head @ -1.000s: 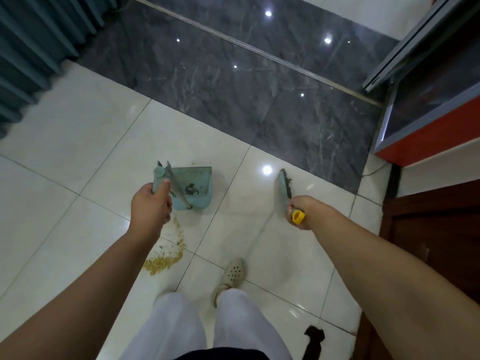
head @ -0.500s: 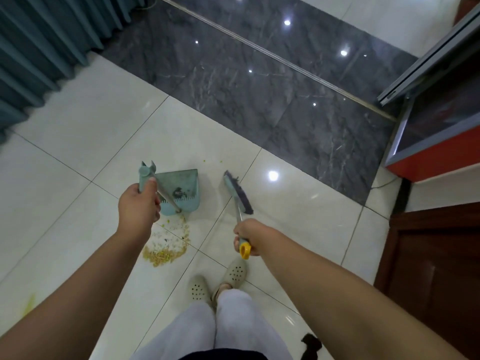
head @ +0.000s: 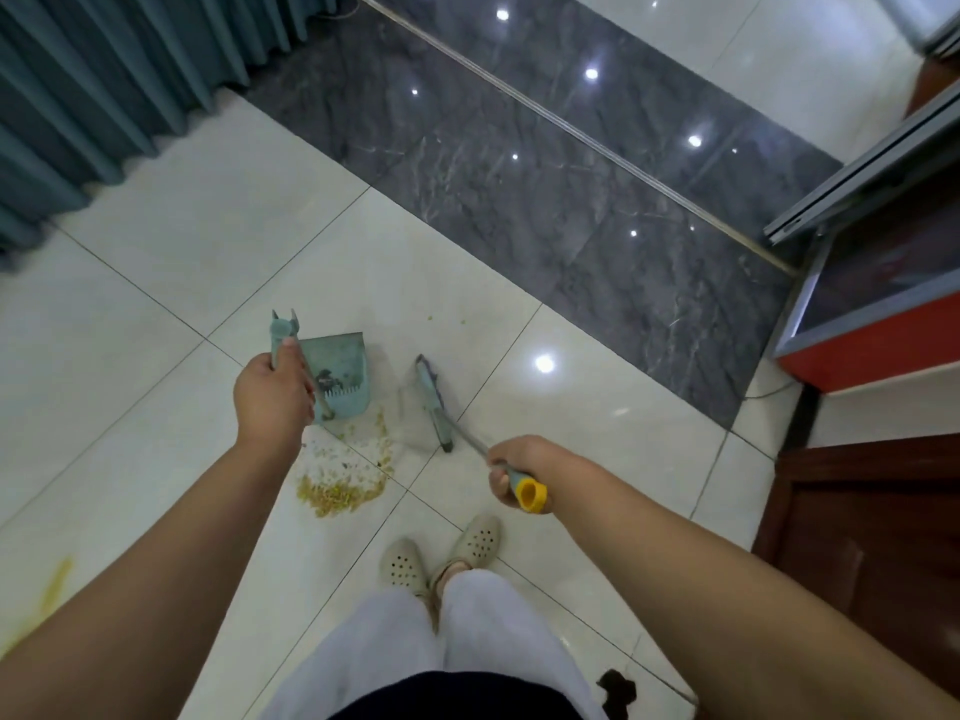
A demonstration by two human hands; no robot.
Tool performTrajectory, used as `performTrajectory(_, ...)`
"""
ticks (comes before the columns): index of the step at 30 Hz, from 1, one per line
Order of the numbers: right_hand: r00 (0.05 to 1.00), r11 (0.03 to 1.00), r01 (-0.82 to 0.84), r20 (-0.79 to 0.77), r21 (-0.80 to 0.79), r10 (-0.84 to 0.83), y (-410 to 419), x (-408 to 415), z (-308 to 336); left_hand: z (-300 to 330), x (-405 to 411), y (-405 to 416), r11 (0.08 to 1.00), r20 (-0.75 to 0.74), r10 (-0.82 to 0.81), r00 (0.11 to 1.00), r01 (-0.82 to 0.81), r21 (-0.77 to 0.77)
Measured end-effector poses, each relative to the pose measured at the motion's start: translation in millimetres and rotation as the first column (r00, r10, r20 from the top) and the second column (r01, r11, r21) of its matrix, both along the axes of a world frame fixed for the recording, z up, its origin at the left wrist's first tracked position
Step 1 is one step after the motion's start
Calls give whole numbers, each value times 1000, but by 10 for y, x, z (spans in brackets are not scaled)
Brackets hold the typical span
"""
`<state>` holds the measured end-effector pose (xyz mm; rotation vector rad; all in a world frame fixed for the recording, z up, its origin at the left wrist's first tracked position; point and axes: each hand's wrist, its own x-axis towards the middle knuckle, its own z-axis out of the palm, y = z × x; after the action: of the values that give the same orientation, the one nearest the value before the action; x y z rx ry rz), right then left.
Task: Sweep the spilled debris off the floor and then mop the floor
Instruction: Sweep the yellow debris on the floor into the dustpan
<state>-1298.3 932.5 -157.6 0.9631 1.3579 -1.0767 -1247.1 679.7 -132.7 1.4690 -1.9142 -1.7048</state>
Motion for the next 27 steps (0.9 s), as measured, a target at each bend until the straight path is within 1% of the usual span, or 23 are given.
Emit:
performTrajectory(7, 982, 993, 119, -148, 27, -114, 217, -441, 156, -67, 65, -103, 997, 5, 72, 997, -72, -22)
performTrajectory(11, 968, 987, 144, -216, 71, -126, 381, -911, 171, -113, -26, -143, 993, 12, 115, 993, -115, -26)
performTrajectory(15, 965, 986, 85, -258, 146, -45, 582, -1463, 49, -151, -200, -123, 980, 20, 193, 981, -192, -52)
performTrajectory(20, 959, 985, 34, -284, 171, 16, 684, -2174, -185, -260, -515, 19, 960, 33, 269, 962, -266, -92)
performTrajectory(24, 956, 976, -81, -261, 200, 133, 525, -2613, -344, -344, -818, 170, 944, 41, 318, 947, -313, -104)
performTrajectory(27, 940, 956, -217, -223, 198, 259, 284, -2782, -414, -386, -987, 261, 937, 54, 335, 941, -326, -128)
